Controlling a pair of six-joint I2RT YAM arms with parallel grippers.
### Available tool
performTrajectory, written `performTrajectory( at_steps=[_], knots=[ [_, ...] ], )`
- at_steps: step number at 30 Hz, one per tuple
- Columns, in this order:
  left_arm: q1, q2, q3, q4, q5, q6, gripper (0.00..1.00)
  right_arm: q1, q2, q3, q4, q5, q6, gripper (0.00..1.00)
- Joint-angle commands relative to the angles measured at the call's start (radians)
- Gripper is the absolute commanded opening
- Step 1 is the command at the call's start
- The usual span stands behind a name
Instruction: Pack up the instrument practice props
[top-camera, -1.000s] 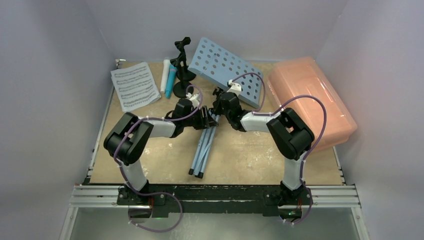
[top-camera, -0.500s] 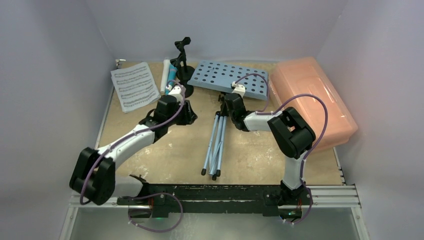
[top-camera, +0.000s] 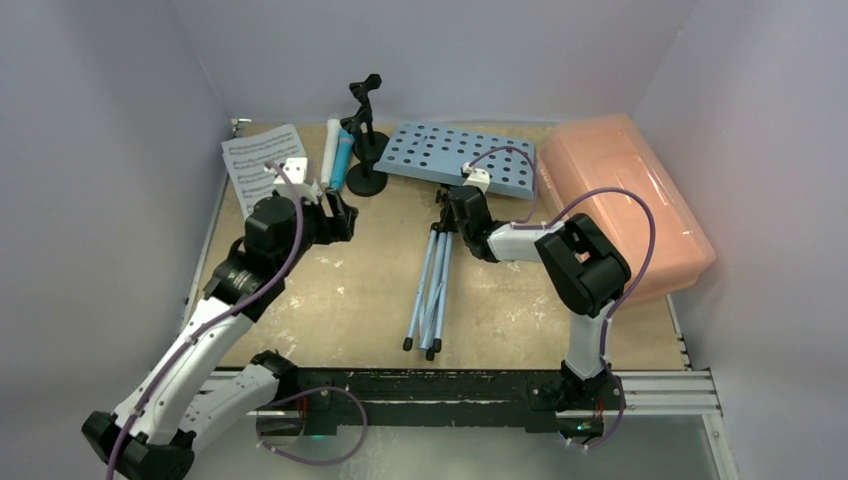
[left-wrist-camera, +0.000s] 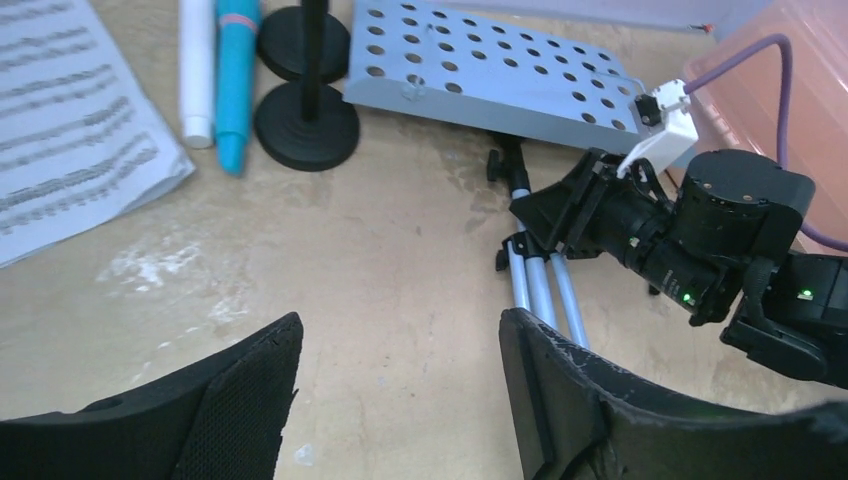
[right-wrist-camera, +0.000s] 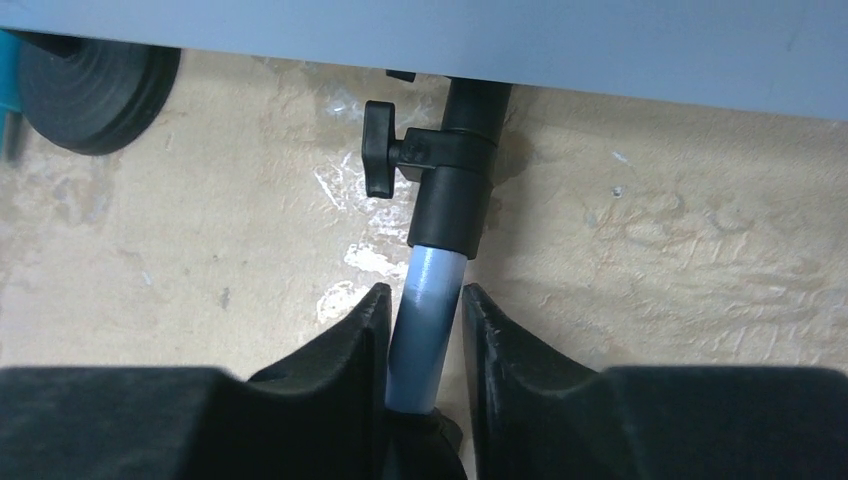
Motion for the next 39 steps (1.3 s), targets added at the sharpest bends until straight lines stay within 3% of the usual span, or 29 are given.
performTrajectory(
  at_steps=[1, 13, 24, 32, 39],
  knots=[
    [0.002, -0.082, 0.034, -0.112, -0.148, 0.058, 0.72, -0.013, -0.046, 0.011, 0.011, -0.013, -0.019, 0.41],
    [0.001, -0.260, 0.015, -0.168, -0.271, 0.107, 0.79, -0.013, -0.247, -0.053, -0.026, -0.034, -0.020, 0.70],
    [0.002, -0.447, 0.058, -0.242, -0.301, 0.124, 0.79, -0.013, -0.757, -0.256, -0.103, 0.050, -0.073, 0.98],
    [0.002, -0.558, 0.079, -0.185, -0.363, 0.181, 0.87, -0.013, -1.210, -0.335, -0.192, 0.222, -0.158, 0.98],
    [0.002, -0.626, 0.017, -0.056, -0.401, 0.267, 0.87, -0.013, -1.453, -0.322, -0.361, 0.305, -0.229, 0.98]
  ],
)
